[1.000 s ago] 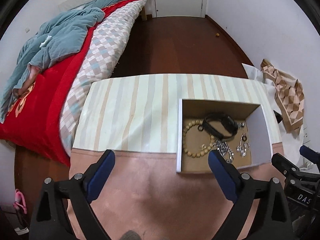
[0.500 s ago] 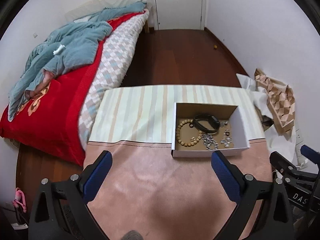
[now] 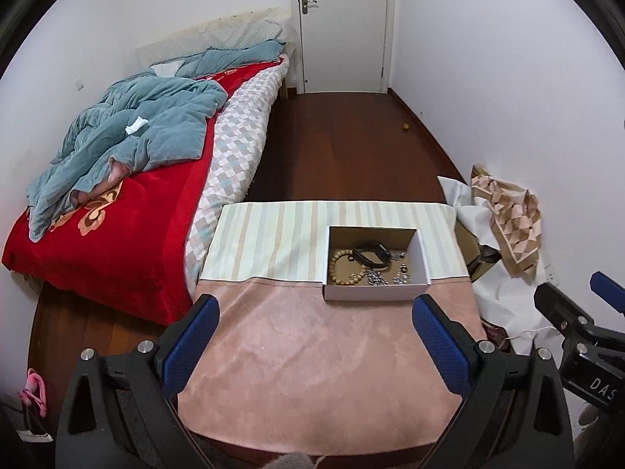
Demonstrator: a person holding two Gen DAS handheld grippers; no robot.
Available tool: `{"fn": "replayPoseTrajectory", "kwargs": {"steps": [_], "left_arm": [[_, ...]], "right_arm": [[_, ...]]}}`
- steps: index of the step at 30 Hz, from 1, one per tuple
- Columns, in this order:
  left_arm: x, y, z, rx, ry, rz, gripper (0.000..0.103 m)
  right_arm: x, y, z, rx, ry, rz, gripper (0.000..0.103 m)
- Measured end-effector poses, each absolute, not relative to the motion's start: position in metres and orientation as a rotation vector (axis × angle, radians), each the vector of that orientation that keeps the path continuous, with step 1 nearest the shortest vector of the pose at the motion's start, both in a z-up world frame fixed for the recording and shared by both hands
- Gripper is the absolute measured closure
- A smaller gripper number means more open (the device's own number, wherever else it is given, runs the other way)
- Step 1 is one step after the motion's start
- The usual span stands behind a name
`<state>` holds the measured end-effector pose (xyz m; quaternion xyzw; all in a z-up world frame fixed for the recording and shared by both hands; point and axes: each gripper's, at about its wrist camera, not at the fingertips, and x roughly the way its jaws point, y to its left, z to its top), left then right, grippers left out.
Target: Organize jewelry
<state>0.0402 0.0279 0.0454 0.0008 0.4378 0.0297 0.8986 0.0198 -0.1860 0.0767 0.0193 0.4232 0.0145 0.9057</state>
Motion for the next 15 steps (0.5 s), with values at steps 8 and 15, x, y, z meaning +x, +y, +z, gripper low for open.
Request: {"fn": "replayPoseTrajectory", "kwargs": {"steps": [8,15], "left_arm": [[0.013,0.026,0.077,-0.019,0.866,0.039,0.002],[0.002,0.027,0.085,-0.028,0.856,0.041,0.002]], "right_arm": [[-0.014,-0.187,0.120,0.027,0.805,0.028,0.000],[-0.024,-0.186,0.130,0.035,0.803,0.044,0.000]]}}
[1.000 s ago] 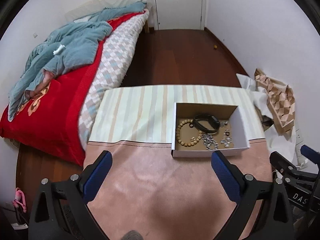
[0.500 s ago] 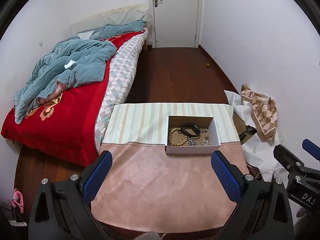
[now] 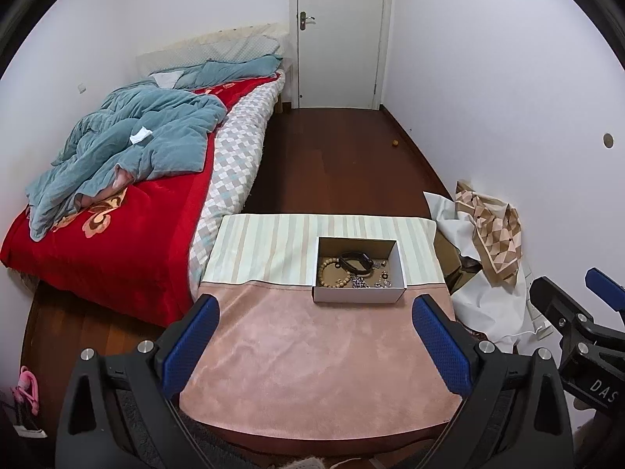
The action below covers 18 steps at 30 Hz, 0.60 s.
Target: Organize jewelry
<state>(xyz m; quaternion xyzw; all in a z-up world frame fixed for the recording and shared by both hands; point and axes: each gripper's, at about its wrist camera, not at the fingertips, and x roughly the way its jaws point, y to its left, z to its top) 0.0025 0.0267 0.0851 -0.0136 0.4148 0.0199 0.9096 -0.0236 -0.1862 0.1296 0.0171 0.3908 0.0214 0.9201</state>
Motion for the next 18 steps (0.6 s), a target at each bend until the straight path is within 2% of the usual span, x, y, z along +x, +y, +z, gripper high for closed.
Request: {"fn": "replayPoseTrajectory", "kwargs": {"steps": [18], "left_arm": [[0.051,0.026,0.049,-0.013,0.888,0.106,0.000]], "right_arm": [[0.042,-0.185,0.082,0.017,0.869,-0.012,0.000]]}}
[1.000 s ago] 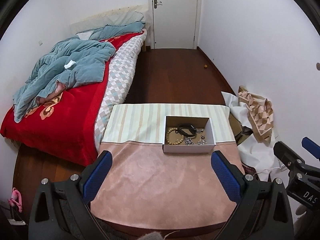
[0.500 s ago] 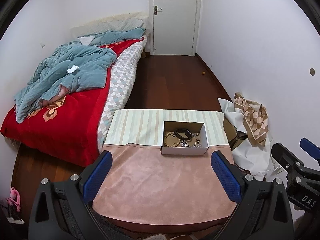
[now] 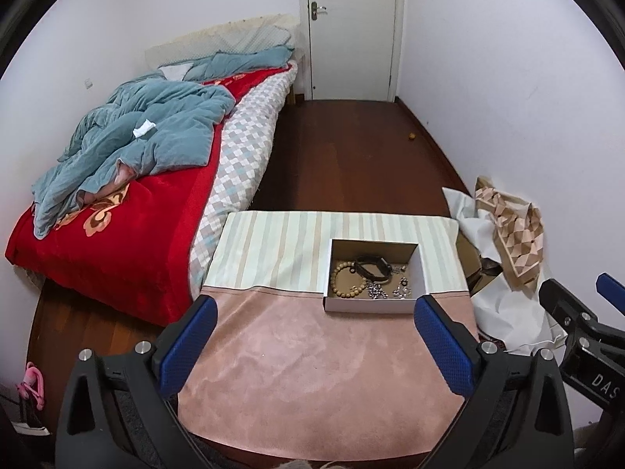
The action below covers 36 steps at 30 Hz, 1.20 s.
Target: Organize jewelry
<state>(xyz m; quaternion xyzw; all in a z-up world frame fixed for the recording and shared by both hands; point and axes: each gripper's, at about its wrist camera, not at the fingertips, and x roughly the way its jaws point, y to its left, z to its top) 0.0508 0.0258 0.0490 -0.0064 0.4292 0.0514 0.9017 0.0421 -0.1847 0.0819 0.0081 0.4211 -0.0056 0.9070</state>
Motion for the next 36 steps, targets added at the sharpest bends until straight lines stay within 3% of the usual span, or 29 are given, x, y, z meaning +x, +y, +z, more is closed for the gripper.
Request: {"fn": "replayPoseTrajectory", "kwargs": {"steps": [16,36], "left_arm": [[0.101,0.025,0.013,0.005,0.976,0.130,0.000],[0.106,0.026,0.002,-0.007,1.006,0.119,0.000]], "right_arm": [[0.103,-0.179,0.034,-0.007,0.972,-0.024,0.000],[0.107,-0.176,0.026,-0.004,1.002,-0.014,0.000]]}}
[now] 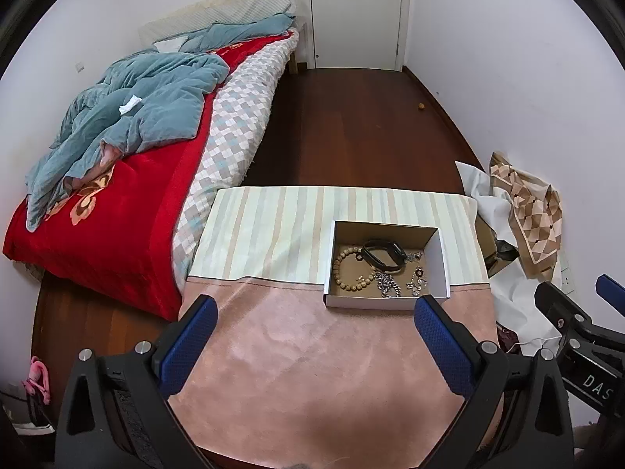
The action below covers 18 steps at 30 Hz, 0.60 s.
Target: Organize jewelry
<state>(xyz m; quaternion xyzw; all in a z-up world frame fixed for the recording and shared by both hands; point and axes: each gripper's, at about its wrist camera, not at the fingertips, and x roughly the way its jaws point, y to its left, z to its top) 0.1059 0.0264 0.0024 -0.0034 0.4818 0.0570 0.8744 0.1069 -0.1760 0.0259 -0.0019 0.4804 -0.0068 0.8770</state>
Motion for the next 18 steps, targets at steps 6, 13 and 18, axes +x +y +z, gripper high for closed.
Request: {"fn": "replayPoseTrajectory", "kwargs": {"steps": [6,13,18], "left_arm": [[0.1055,0.0261,0.0021,-0.009,1.007,0.118,0.000],[0.1026,0.0237,0.0015,-0.006,1.000,0.116,0.000],[0.1009,0.0231,0.0026,-0.005,0.998,0.115,0.000]], "right_arm": [[0.1061,-0.1756,0.0253,-0.009,1.003,-0.014,0.000],[0.1060,-0.1774,0.0263,-0.014,1.006,-0.007,0.000],[0.1050,-0.1781,0.0279,-0.012,1.003,-0.004,0.000]]}}
